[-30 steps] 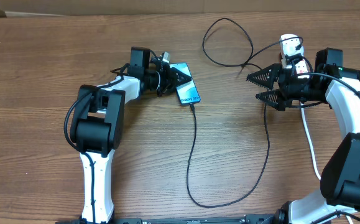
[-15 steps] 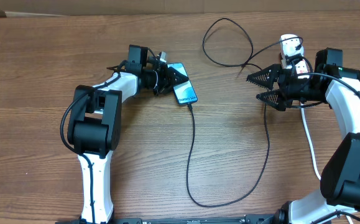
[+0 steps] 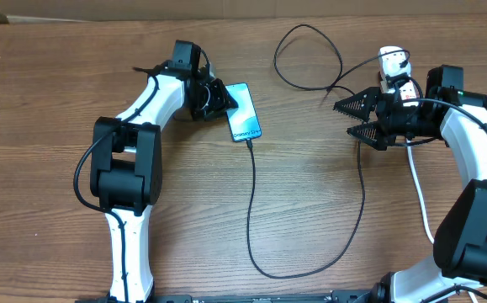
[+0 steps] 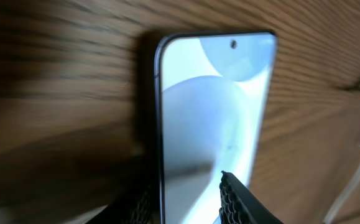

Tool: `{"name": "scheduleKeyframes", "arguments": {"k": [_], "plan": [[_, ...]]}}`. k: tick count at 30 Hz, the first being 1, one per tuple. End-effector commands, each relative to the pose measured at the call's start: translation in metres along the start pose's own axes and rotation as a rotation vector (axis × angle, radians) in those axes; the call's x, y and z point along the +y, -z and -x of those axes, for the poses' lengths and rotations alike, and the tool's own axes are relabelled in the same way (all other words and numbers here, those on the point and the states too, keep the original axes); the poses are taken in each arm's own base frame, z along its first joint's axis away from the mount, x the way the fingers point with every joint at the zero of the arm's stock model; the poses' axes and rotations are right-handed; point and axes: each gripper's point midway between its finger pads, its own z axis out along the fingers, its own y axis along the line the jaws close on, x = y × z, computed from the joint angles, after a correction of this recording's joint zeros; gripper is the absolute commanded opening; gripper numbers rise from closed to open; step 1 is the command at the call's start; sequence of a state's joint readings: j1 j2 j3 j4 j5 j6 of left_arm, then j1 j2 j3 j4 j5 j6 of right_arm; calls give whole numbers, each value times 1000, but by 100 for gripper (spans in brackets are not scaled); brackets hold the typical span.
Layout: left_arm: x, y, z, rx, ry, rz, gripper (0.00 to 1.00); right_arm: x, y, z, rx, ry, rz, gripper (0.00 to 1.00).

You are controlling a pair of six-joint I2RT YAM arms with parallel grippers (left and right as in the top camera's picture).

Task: Plug charger to phone and switch on socket

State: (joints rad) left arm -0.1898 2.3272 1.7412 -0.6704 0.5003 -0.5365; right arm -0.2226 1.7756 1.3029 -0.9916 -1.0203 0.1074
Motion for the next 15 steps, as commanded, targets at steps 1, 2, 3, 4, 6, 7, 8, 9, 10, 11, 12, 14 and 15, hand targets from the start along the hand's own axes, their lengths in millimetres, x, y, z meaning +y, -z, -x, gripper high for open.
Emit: {"name": "scheduleKeyframes", "arguments": {"k": [1,2,3,4,6,7,8,9,10,11,12,14,15], "plan": [[72,-17,2,-40,-5,295,34,5,4,2,-13,31,2,96],[72,-17,2,-38,-11,295,34,5,4,2,-13,31,2,96],[72,-17,2,-36,-13,296,34,5,4,2,-13,31,2,96],[72,-17,1,-35,-13,297,34,5,4,2,-13,31,2,96],[72,-17,1,-33,-20,297,33,5,4,2,-13,31,2,96],[72,-17,1,-32,-19,297,33,5,4,2,-13,31,2,96],[72,-16,1,-30,-18,298,33,5,4,2,-13,31,2,96],[72,-16,0,-27,-17,298,33,5,4,2,-13,31,2,96],[71,-14,0,-23,-15,298,31,5,4,2,-13,32,2,96],[69,-12,0,-17,-12,302,30,5,4,2,-13,35,2,96],[68,-9,0,-13,-11,306,29,5,4,2,-14,34,-3,96],[61,-1,4,-13,-10,308,25,2,4,3,-17,34,-17,96],[57,4,6,-17,-12,306,24,2,4,3,-17,34,-18,96]]}}
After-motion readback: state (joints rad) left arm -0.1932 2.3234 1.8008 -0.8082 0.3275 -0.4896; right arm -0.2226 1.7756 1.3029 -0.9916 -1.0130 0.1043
